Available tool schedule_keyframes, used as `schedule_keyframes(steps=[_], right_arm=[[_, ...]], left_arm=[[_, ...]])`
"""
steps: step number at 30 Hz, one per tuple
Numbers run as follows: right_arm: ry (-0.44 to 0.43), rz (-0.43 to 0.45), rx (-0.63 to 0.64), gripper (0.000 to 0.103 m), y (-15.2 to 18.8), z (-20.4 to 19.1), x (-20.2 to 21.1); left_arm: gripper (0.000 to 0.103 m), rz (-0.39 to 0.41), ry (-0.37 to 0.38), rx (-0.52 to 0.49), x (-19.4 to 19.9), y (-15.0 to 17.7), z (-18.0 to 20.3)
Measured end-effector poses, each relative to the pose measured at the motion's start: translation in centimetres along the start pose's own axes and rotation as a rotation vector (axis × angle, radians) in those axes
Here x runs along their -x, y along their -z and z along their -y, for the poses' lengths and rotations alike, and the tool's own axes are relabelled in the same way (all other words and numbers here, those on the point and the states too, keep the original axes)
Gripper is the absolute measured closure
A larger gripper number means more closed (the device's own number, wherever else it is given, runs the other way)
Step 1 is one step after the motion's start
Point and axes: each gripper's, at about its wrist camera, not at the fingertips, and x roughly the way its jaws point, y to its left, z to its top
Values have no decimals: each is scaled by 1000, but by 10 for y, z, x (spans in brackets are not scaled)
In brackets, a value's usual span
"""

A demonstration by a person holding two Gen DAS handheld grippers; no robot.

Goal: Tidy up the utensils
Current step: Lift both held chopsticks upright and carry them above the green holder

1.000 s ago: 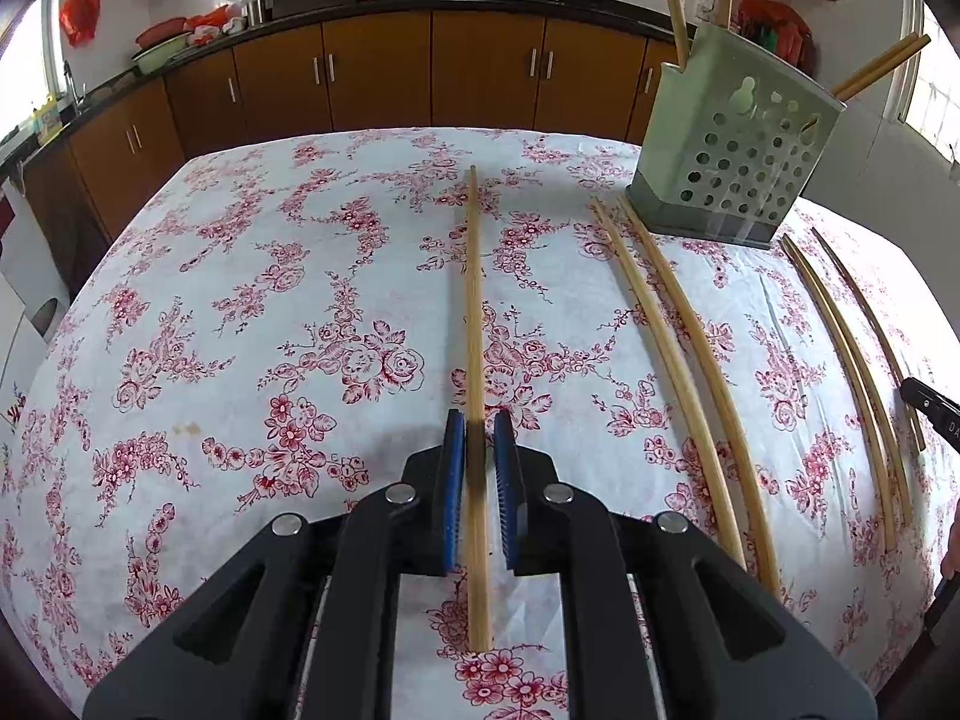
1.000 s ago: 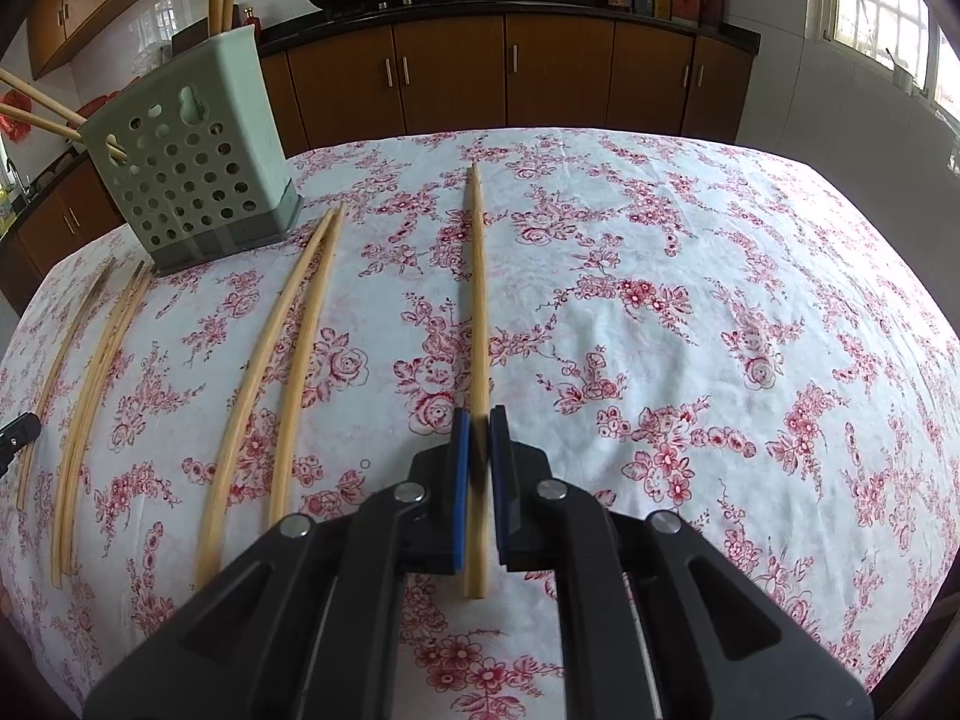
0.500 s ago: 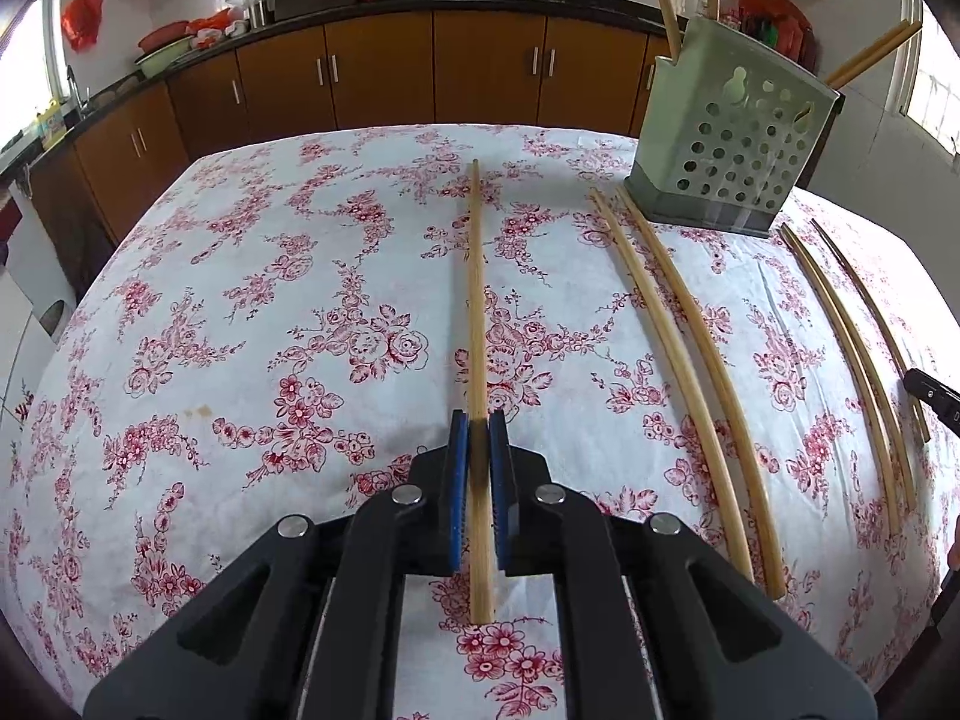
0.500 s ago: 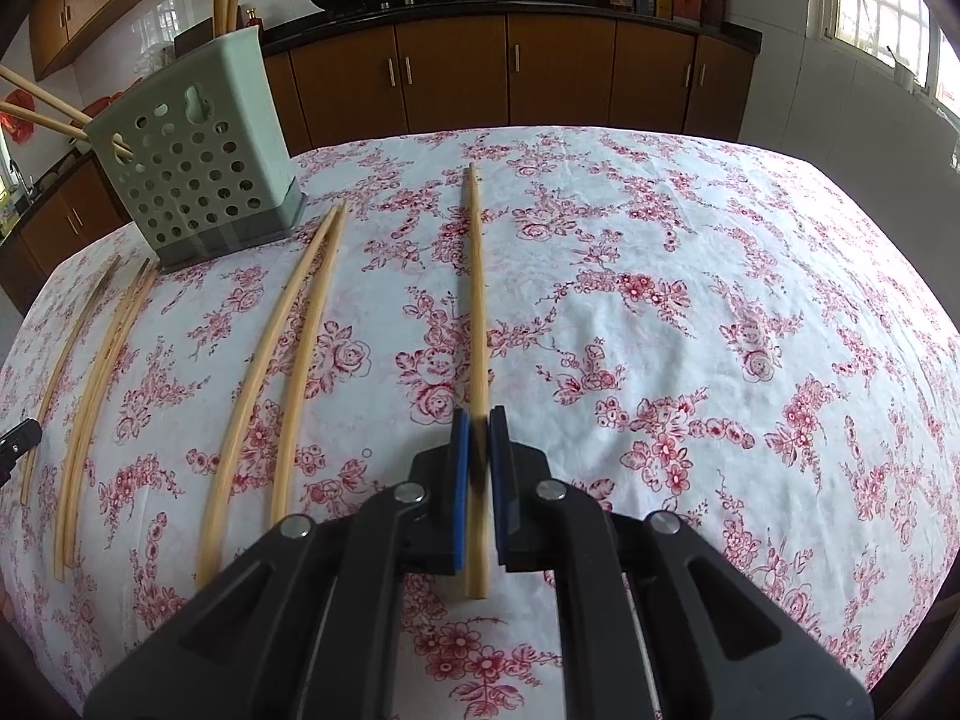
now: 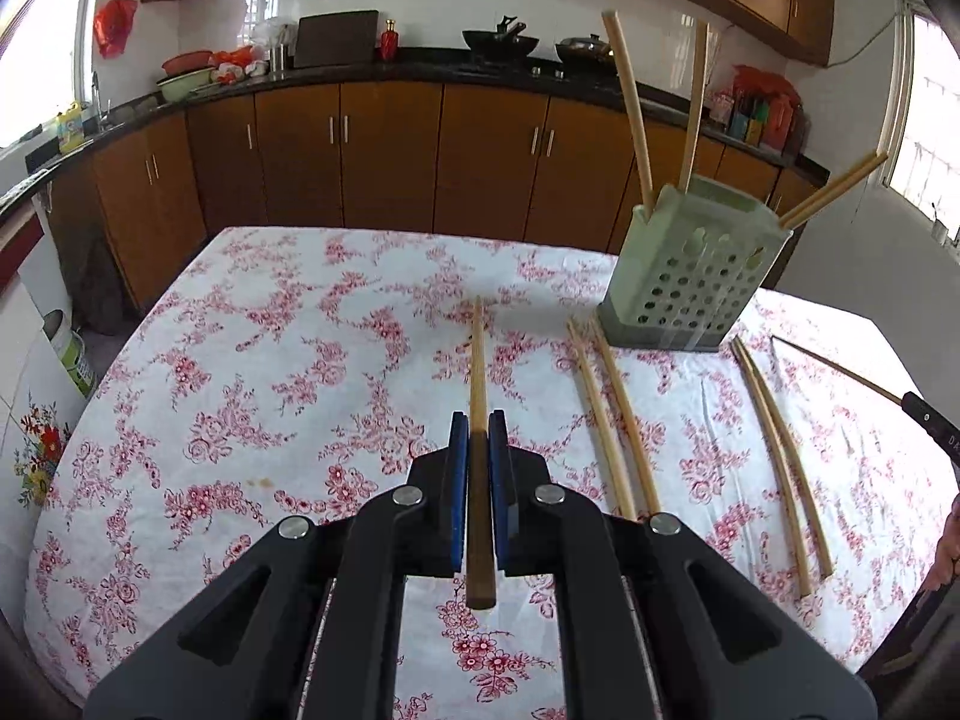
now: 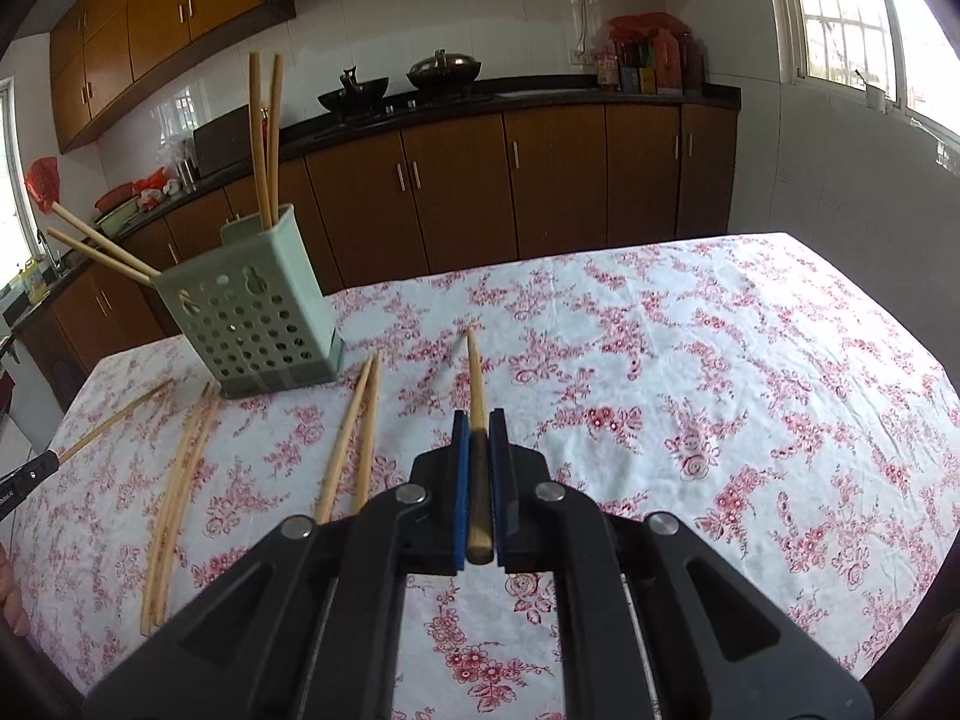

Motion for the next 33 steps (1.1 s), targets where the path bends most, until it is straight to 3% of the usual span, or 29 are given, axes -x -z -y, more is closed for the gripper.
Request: schedule_keyframes(steps=[10,24,33], right_arm=[[-16,117,-15,95,-22,-1,28],[-61,238,24,96,-61,-20,60],[-229,329,-11,96,-108,-31,117]], left_arm=[[96,131,34,14,37,-33,5],[96,218,49,-22,66,-61,14],[96,281,190,-60,111,-93,48]])
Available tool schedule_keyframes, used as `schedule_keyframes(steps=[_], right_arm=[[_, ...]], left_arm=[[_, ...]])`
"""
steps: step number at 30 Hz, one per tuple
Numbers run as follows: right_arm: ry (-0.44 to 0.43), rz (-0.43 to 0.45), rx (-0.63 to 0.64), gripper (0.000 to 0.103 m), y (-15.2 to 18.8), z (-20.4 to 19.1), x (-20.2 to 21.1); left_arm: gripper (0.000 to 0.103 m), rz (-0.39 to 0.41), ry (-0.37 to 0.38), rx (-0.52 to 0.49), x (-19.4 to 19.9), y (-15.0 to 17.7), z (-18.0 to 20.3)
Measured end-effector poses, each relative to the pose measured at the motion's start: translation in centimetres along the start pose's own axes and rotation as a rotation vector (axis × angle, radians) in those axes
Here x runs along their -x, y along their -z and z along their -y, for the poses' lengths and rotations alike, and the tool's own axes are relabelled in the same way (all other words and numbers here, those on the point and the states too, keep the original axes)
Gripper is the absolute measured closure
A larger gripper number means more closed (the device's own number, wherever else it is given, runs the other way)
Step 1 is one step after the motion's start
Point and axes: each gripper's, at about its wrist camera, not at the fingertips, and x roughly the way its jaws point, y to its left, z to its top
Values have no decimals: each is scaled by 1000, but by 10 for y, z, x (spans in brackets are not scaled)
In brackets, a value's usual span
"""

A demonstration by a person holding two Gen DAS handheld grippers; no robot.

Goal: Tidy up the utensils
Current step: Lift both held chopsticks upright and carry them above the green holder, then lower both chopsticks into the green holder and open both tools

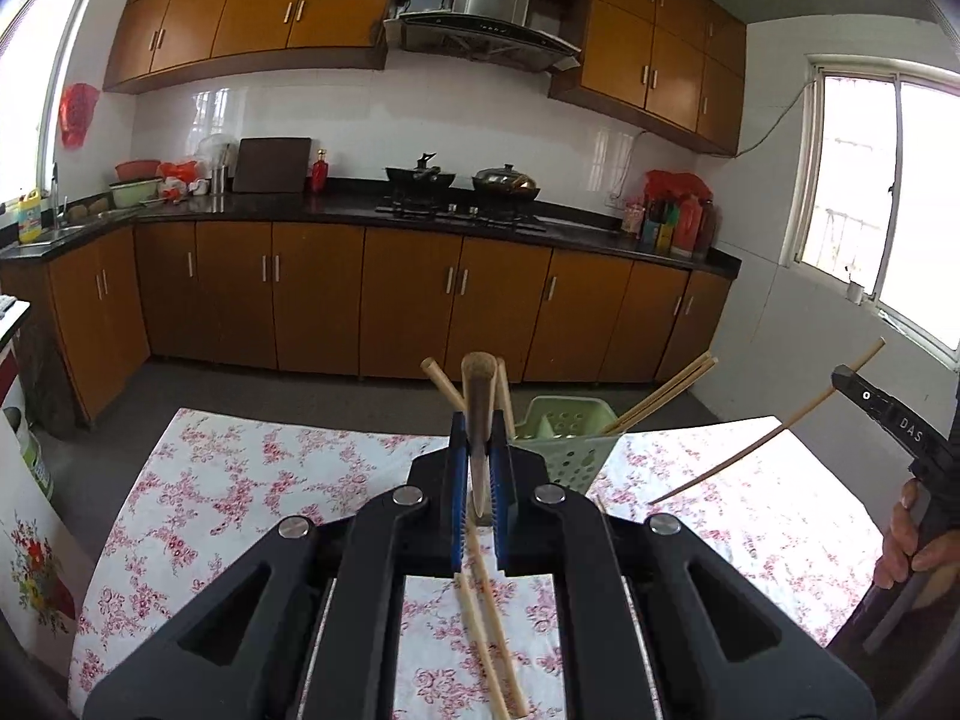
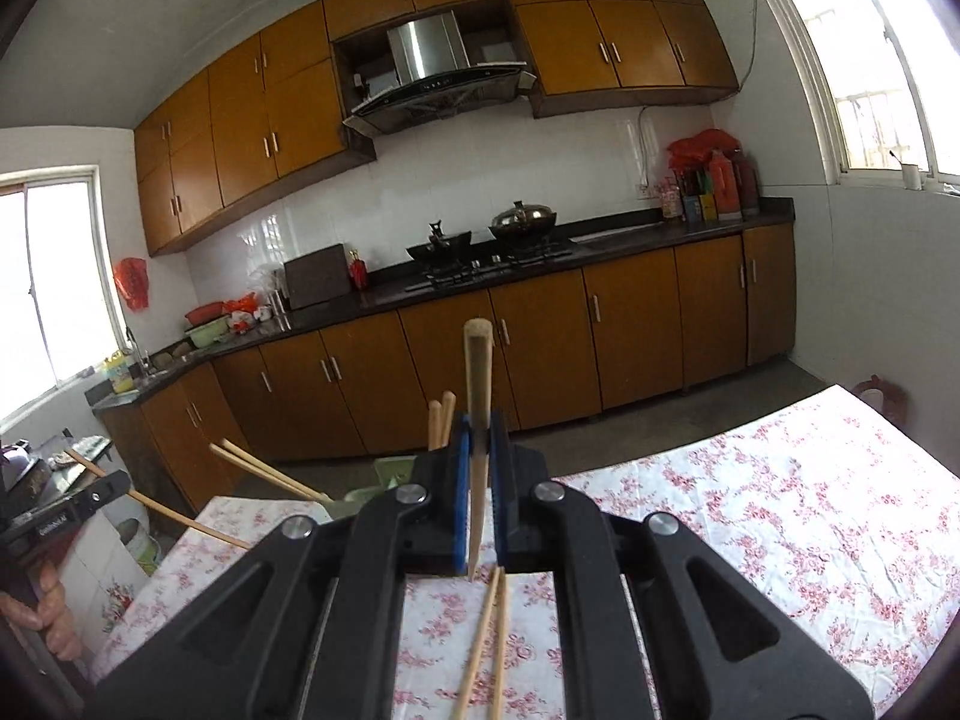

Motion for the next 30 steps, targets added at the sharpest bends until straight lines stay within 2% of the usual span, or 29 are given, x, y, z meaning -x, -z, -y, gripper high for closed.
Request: schedule_keyframes(steps=[3,6,10,14,20,30], right_arm=[[-59,46,-15,96,-19,-9,11],[-81,92,0,96,-32,-20,13],[-79,128,24,96,-41,-33,0],[-70,138,44,96,-43,-41,-25],[-53,75,50,96,-36,-44,-71],[-52,-13,36,96,-20,-44,-118]], left_arm=[[96,26,39,5,2,-15,14],[96,79,46,-3,1,-30,28],[96,137,22,-11,-14,-47,39],[96,152,-6,20,-38,-52,39],[96,162,-53,79,-72,-54,31],[96,90,-47,92,-105,-36,27]])
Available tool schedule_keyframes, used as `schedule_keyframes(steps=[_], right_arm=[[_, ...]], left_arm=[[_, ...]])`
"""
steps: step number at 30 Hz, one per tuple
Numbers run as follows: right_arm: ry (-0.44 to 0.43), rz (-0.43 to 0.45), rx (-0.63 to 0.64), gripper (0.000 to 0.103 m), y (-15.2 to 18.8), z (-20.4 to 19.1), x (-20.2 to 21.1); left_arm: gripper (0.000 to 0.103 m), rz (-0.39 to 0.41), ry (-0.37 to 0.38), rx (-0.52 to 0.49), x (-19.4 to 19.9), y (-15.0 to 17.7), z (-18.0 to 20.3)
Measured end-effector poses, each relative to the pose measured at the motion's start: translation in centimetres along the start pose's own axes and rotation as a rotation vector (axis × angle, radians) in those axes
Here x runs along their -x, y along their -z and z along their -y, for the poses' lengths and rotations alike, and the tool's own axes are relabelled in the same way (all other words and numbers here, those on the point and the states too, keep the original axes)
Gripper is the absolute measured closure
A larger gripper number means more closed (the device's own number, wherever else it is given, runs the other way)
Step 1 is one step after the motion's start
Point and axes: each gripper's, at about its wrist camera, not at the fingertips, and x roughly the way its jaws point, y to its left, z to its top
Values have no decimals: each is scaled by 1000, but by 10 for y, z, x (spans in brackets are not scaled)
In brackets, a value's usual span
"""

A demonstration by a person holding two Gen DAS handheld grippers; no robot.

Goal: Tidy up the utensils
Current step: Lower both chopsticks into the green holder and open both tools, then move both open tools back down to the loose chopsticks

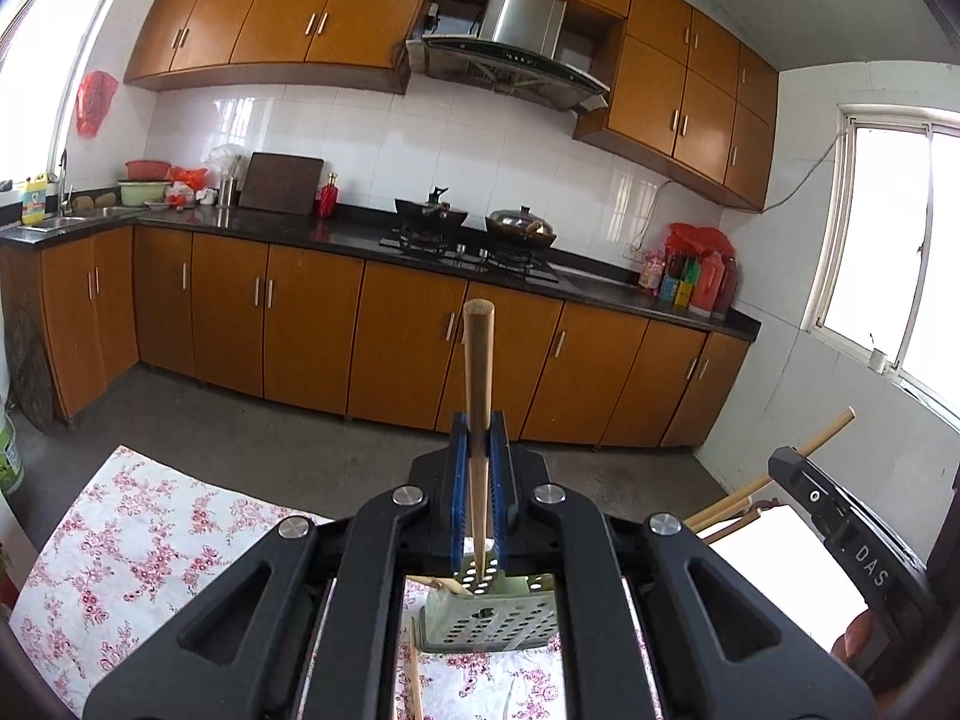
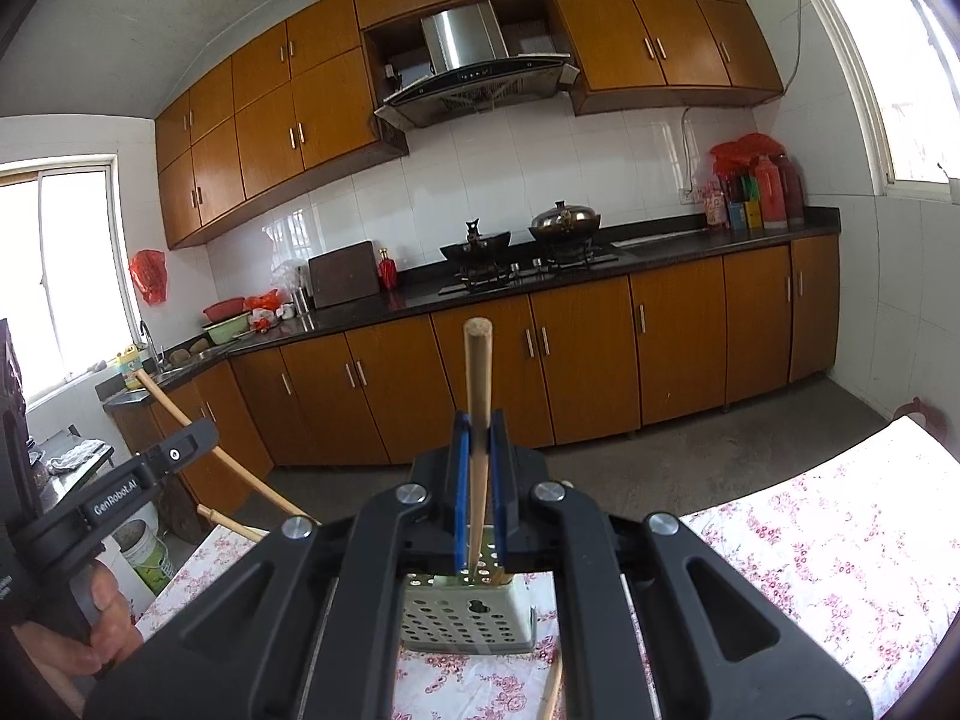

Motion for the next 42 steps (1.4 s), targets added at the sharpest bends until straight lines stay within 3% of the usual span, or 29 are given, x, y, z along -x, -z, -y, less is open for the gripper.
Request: schedule_keyframes(steps=[5,11,15,22,25,29,35,42], right_arm=[[2,-28,11,93,7,-3,-10],[9,-15,-8,88,4,-1,-3],[20,15,-3,85,3,2,17],[53,14,0,84,22,17,65],[78,-50,7,84,50,30,77],[108,-214,8,84,105,47,68],[70,-512,-5,84,194,54,24],[95,-623,33,84,240,41,-3]], left_arm=[[96,-56,12,3,-7,6,1],[94,-51,21,6,6,2,1],[83,-27,14,8,20,-3,1],[83,-18,-5,8,49,0,-6],[83,-30,-24,-22,66,14,-12],[83,-96,-48,-43,72,46,-27],[83,-290,-105,-46,48,113,-60],[83,-432,-104,24,32,164,-89]])
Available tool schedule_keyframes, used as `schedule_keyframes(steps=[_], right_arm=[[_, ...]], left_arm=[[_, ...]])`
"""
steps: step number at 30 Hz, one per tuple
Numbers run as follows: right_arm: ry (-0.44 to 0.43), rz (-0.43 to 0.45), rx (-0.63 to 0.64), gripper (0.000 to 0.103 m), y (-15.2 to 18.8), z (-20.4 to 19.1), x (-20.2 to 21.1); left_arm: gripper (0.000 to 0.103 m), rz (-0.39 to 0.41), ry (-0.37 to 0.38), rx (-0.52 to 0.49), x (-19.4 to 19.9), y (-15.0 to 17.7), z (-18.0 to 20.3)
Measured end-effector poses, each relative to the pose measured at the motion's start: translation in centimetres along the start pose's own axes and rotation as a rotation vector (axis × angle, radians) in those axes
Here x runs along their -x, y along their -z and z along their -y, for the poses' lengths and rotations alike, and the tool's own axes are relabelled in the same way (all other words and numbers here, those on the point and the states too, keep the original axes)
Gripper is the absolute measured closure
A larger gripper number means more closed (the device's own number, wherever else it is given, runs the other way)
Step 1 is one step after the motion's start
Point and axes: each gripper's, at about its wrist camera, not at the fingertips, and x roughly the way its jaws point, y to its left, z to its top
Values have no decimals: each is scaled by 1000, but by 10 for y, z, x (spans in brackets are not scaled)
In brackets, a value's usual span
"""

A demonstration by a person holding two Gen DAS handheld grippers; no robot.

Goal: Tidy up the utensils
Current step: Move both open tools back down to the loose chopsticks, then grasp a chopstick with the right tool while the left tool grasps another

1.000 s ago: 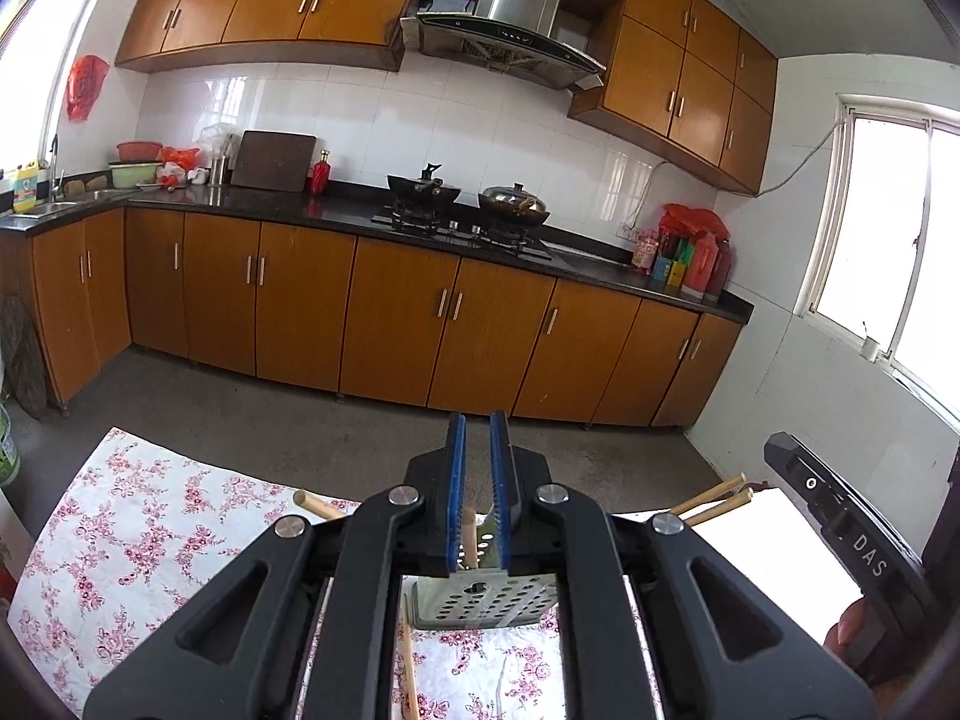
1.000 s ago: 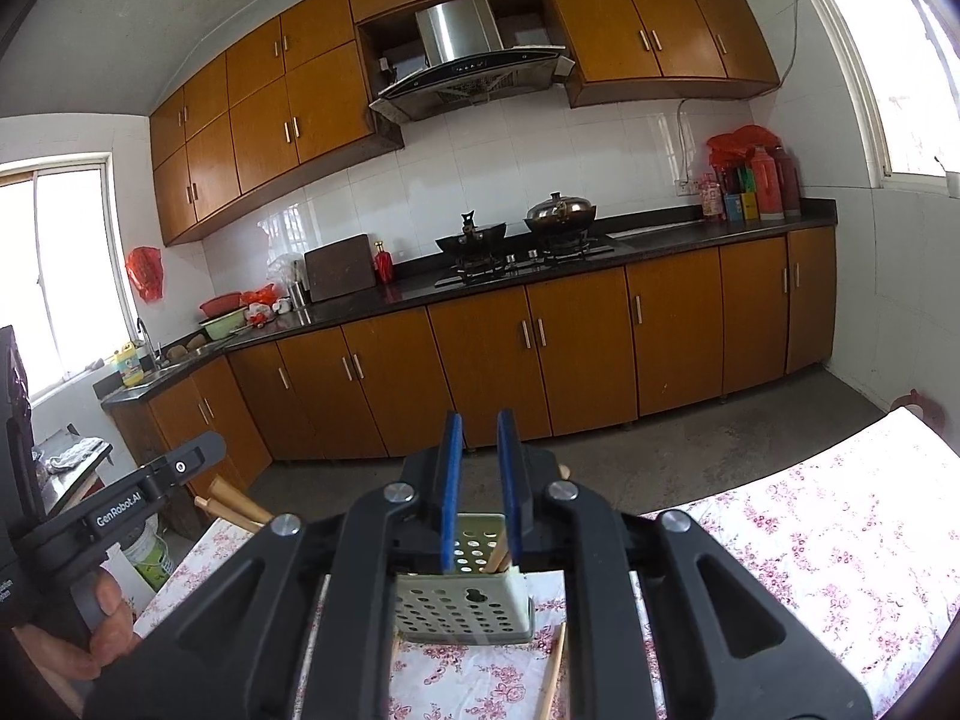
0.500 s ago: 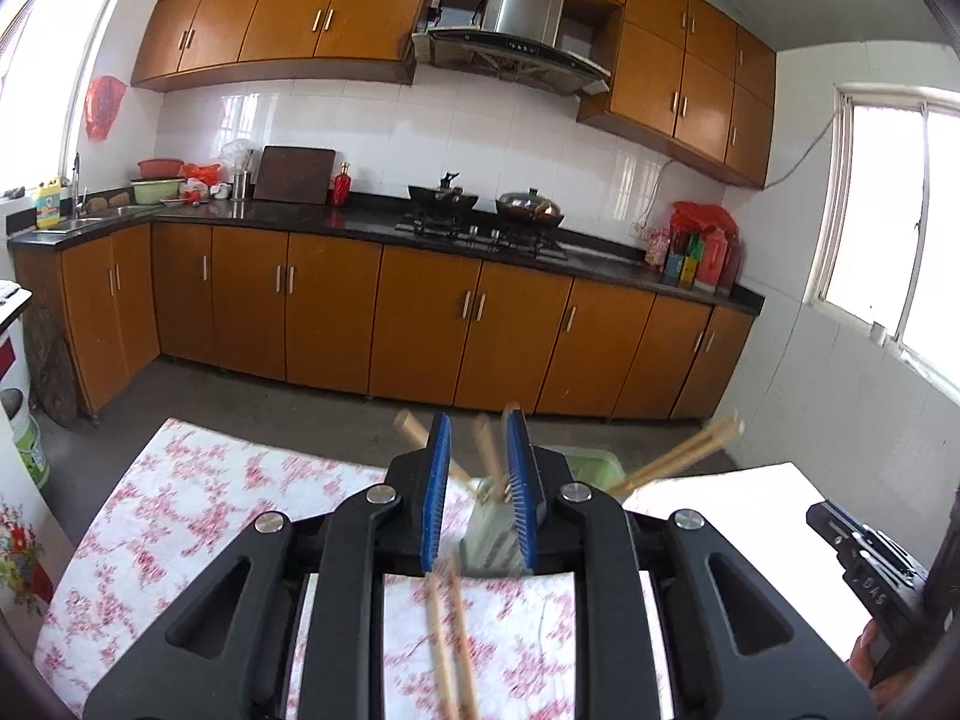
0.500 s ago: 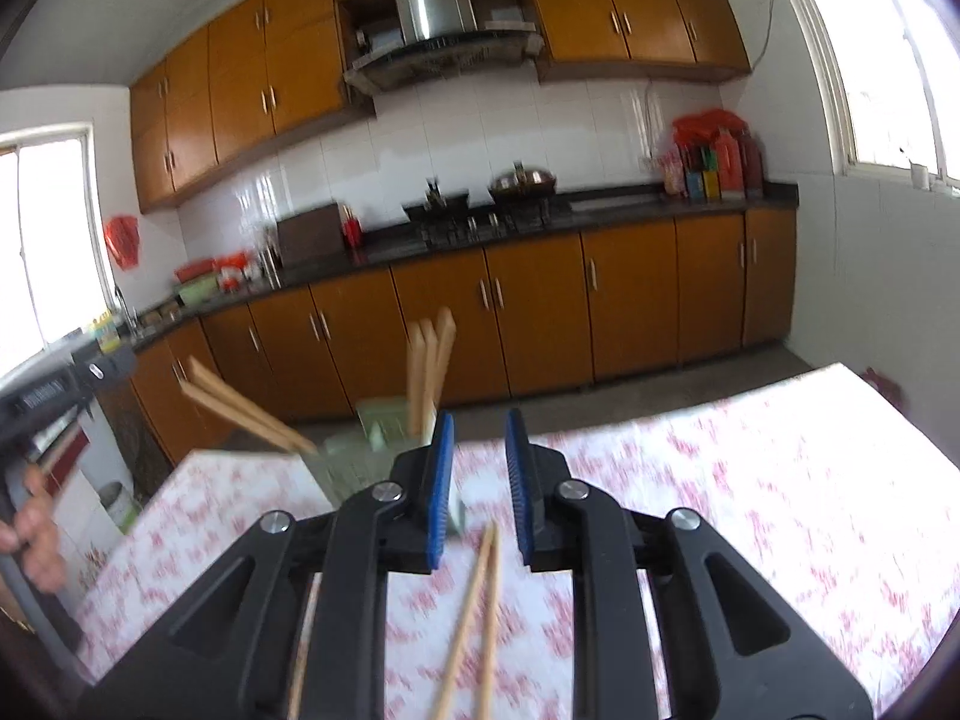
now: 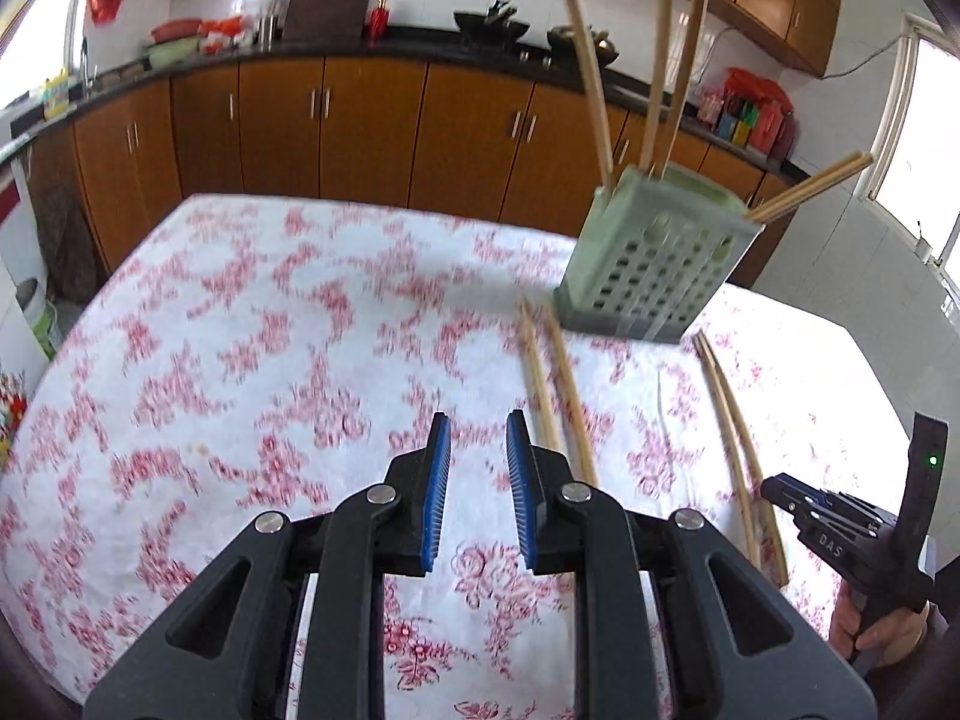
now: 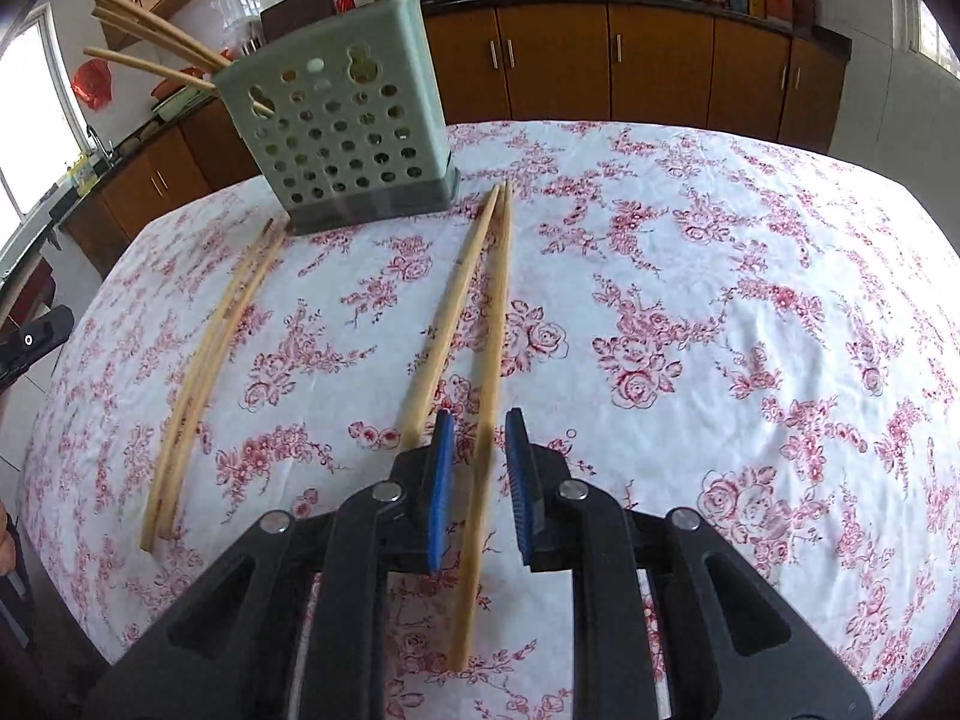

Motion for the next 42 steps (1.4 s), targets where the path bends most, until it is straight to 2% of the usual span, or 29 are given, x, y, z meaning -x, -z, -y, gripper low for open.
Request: schedule_keyframes(steps=[5,11,17,24,26,27,29,36,42], right_arm=[[77,11,16,95,-4,7,-5],[209,32,-170,95,-14,60,2],[213,38,-162,95,-8,71,8],[203,39,-153,95,-11,67,4],[203,39,-152,95,-13,65,0],[204,39,-149,95,-13,65,-1],[200,39,-143,95,-14,63,-1],[157,39,-126,95,-24,55,-11],[157,48,-96,95,-30,50,-18]], left_arm=[[83,-51,22,-14,-18,16,2],[83,-109,89,-67,-35,25,27],[83,-148,99,-72,-51,31,43],[83,-161,44,-103,-59,33,49],[87,-154,15,-123,-59,34,52],[94,-149,-4,-129,-60,34,53],[95,-141,-31,-129,-61,33,52],[96,-121,-115,-54,-72,6,9],[95,-125,-81,-16,-73,-1,-21]])
